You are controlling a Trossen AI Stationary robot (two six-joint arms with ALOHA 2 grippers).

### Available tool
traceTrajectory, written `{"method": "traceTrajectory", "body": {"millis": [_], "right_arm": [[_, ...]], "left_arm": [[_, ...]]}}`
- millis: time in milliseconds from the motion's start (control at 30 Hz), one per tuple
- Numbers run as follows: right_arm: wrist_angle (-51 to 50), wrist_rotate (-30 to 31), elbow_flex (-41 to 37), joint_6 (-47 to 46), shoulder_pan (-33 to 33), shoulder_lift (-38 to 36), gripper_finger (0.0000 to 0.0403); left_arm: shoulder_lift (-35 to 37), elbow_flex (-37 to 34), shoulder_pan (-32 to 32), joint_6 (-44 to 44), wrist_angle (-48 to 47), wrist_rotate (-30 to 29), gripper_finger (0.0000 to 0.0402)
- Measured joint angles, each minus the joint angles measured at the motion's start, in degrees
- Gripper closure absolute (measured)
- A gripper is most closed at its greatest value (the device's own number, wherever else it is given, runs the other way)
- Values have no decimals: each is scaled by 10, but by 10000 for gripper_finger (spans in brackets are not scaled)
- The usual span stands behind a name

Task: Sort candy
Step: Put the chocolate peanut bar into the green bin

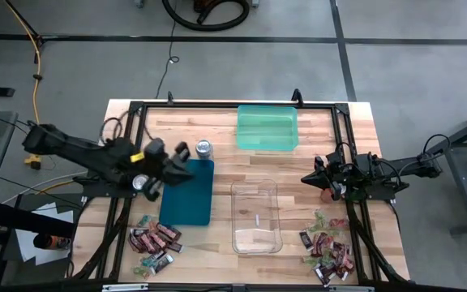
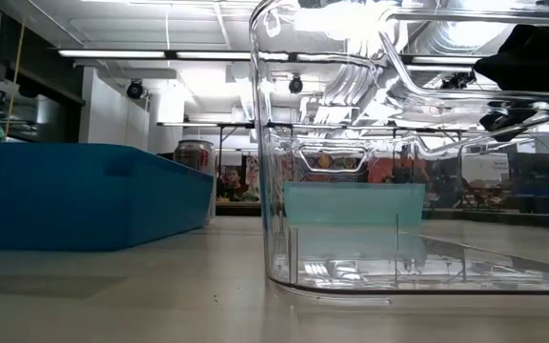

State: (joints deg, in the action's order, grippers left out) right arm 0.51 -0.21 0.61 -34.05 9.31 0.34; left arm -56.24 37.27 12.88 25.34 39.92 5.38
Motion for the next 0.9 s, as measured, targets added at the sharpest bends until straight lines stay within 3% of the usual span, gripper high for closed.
{"method": "traceTrajectory", "body": {"millis": [100, 300, 467, 667, 900], "right_arm": [[0, 0, 0, 0, 0, 0, 402], [0, 0, 0, 0, 0, 0, 402], [0, 0, 0, 0, 0, 0, 402], [0, 0, 0, 0, 0, 0, 402], [0, 0, 0, 0, 0, 0, 402]], "left_arm": [[-36, 39, 4, 99, 3, 34, 402], [-66, 60, 5, 275, -6, 202, 401], [-46, 60, 75, 335, -143, 274, 379], [-11, 60, 225, 340, -359, 219, 321], [-32, 71, 386, 411, -402, 45, 274]]}}
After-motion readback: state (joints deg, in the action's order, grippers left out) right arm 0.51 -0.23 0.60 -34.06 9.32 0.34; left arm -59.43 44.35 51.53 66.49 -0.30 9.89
